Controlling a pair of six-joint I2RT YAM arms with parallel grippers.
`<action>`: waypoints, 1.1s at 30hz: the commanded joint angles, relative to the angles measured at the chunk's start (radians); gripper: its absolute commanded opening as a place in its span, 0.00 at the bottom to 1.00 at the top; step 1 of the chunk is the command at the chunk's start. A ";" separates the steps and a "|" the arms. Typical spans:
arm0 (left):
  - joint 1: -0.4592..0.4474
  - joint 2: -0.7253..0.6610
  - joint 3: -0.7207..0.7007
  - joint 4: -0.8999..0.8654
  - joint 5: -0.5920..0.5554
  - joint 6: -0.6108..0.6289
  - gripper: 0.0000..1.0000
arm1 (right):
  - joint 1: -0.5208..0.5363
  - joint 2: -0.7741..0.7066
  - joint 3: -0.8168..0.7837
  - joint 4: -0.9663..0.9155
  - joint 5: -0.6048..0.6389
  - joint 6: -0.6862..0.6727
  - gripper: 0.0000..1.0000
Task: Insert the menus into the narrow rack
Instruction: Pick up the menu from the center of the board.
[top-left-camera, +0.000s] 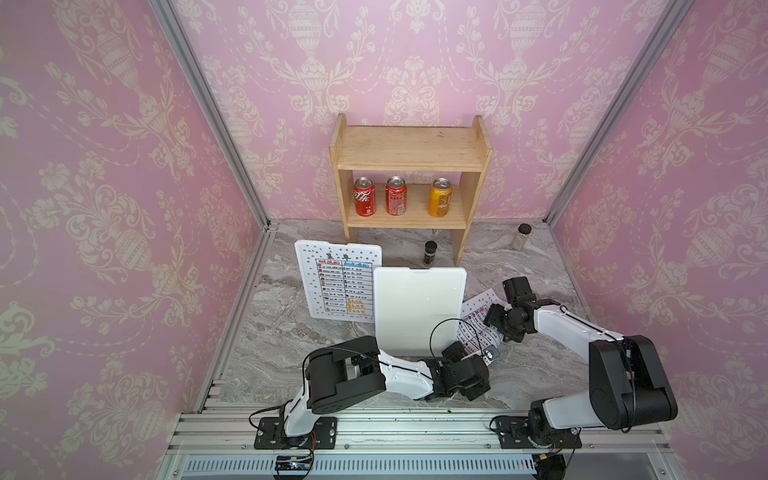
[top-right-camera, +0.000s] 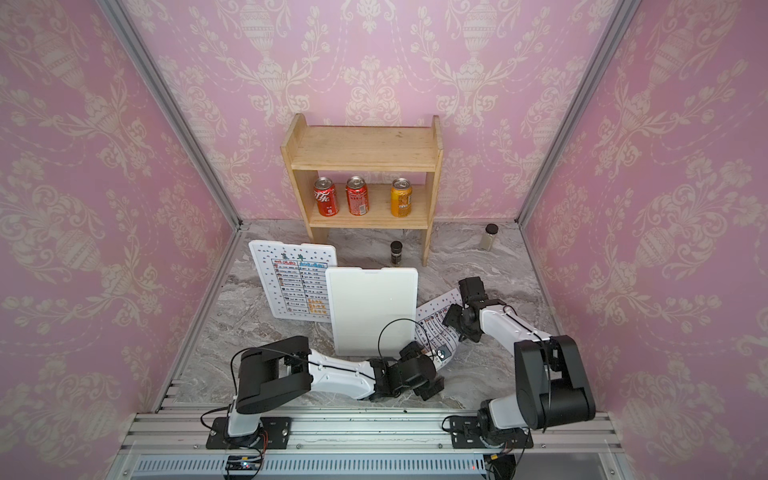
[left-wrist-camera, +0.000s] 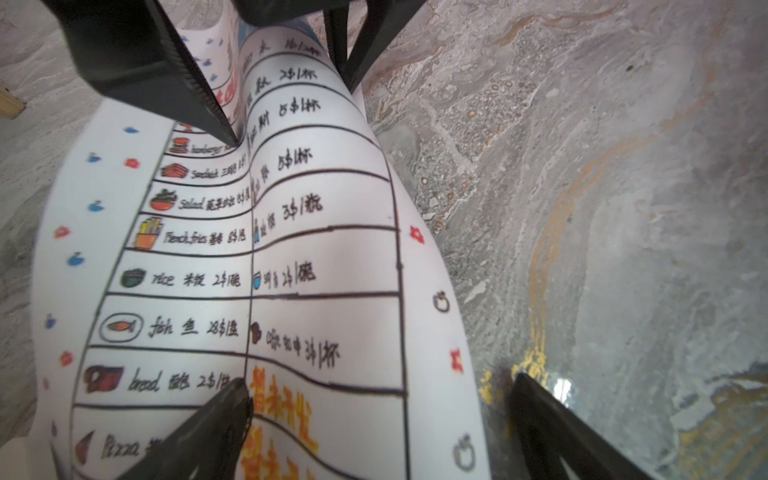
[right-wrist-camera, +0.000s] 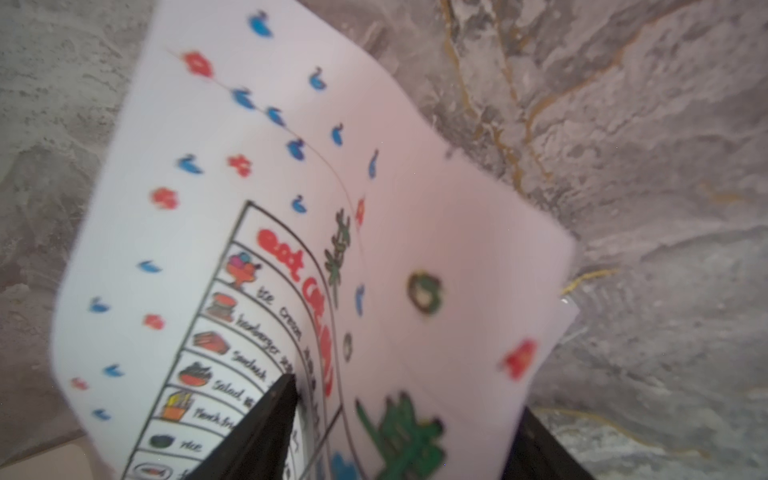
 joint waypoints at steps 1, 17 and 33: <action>0.015 0.025 -0.029 -0.075 0.002 0.000 0.99 | 0.007 -0.015 -0.024 -0.054 -0.011 -0.004 0.60; 0.018 -0.440 -0.121 -0.083 -0.064 0.132 0.99 | 0.037 -0.386 0.115 -0.306 0.139 -0.115 0.07; 0.334 -0.997 -0.203 -0.183 0.296 -0.001 0.99 | 0.283 -0.494 0.620 -0.420 0.031 -0.408 0.07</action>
